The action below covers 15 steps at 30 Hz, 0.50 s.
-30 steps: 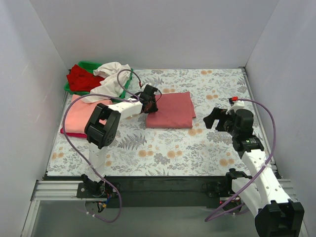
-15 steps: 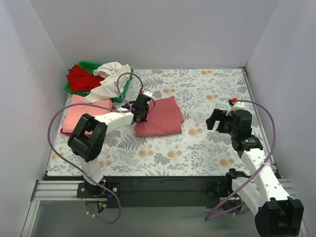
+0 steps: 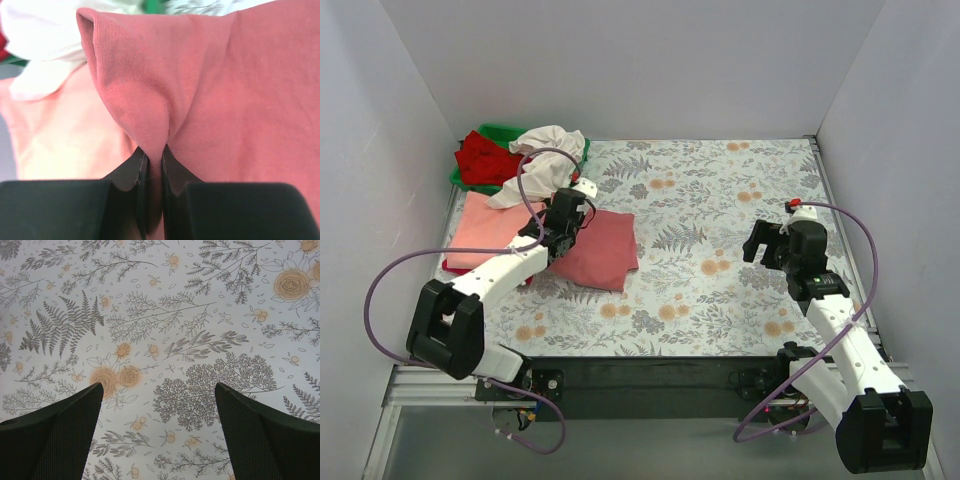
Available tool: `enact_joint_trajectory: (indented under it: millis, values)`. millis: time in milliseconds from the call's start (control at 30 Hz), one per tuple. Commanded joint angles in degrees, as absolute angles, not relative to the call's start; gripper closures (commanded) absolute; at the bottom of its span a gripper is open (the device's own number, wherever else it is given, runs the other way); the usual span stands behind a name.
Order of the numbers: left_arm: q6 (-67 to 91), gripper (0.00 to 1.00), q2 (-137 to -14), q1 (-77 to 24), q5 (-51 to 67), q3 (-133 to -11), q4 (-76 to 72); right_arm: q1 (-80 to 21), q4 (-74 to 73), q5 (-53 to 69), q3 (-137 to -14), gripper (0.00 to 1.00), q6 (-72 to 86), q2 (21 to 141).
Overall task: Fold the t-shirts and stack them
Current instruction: Neatly place the folded tshirt to the corner
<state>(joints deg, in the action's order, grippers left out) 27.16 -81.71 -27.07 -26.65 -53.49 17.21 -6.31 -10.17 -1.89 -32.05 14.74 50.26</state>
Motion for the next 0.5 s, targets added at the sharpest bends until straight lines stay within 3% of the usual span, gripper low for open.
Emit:
enact_joint_trajectory:
  millis: [0, 467]
  values:
    - [18.0, 1.0, -77.7, -24.4, -30.9, -53.0, 16.8, -5.9, -8.9, -5.4, -32.1, 0.02, 13.9, 50.1]
    - [6.2, 1.0, -70.5, -14.9, -33.6, -54.6, 11.3, -5.7, -7.6, -8.0, -31.3, 0.02, 13.9, 51.6]
